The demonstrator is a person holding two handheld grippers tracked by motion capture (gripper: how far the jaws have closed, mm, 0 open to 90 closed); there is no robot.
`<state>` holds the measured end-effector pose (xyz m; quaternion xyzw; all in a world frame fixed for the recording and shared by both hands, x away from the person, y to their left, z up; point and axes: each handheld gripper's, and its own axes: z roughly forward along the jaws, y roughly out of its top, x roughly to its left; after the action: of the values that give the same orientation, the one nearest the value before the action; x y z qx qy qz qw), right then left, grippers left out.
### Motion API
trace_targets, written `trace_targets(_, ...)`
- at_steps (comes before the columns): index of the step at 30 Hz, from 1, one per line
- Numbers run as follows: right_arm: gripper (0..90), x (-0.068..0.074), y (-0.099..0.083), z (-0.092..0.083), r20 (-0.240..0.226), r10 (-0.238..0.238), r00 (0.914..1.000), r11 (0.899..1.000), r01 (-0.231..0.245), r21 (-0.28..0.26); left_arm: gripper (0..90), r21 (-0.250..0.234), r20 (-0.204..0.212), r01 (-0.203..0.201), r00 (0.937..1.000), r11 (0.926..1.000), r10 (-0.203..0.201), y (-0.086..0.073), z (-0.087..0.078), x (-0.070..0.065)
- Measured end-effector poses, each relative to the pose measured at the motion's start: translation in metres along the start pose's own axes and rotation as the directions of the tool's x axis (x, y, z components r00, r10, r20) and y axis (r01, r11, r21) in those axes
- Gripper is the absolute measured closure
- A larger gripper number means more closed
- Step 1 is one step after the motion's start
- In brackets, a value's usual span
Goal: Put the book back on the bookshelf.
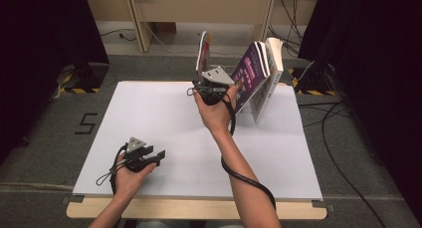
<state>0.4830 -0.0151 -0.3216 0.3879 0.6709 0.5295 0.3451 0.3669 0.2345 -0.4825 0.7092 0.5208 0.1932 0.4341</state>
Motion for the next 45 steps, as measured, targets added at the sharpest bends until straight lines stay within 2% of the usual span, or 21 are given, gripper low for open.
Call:
trace_targets(6, 52.2, -0.002, -0.003, -0.005, -0.019, 0.001, 0.9998, 1.000, -0.001, -0.014, 43.4, 0.002, 0.003, -0.002, 1.0000, 1.0000, 0.002, 0.000, 0.000, -0.001)
trace_targets(16, 50.3, -0.010, -0.012, -0.022, -0.051, 0.033, 0.9981, 0.999, -0.034, -0.025, 43.4, 0.000, -0.001, -0.001, 1.0000, 1.0000, 0.001, -0.001, 0.000, 0.000)
trace_targets(25, 50.8, -0.021, -0.026, -0.037, -0.040, 0.047, 0.9981, 0.999, -0.048, -0.023, 43.4, 0.001, -0.002, -0.001, 1.0000, 1.0000, 0.001, -0.001, -0.001, 0.000)
trace_targets(28, 53.5, -0.028, -0.031, -0.042, -0.013, 0.056, 0.9983, 0.998, -0.056, -0.022, 43.5, 0.001, -0.003, 0.001, 1.0000, 1.0000, -0.001, -0.001, -0.001, 0.001)
trace_targets(32, 58.4, -0.045, -0.037, -0.049, 0.057, 0.090, 0.9943, 0.996, -0.089, -0.020, 43.5, 0.000, -0.002, 0.001, 1.0000, 1.0000, -0.001, -0.001, -0.001, 0.001)
trace_targets(34, 59.8, -0.057, -0.039, -0.054, 0.114, 0.113, 0.9870, 0.994, -0.111, -0.021, 43.5, 0.001, -0.003, 0.000, 1.0000, 1.0000, 0.000, -0.001, 0.000, 0.001)
trace_targets(39, 61.3, -0.077, -0.043, -0.064, 0.171, 0.146, 0.9745, 0.989, -0.144, -0.027, 43.5, 0.004, -0.002, -0.002, 1.0000, 1.0000, 0.002, -0.001, 0.001, -0.001)
trace_targets(45, 62.3, -0.091, -0.046, -0.072, 0.224, 0.174, 0.9590, 0.985, -0.170, -0.038, 43.5, 0.005, -0.001, -0.002, 1.0000, 1.0000, 0.002, -0.002, 0.001, -0.001)
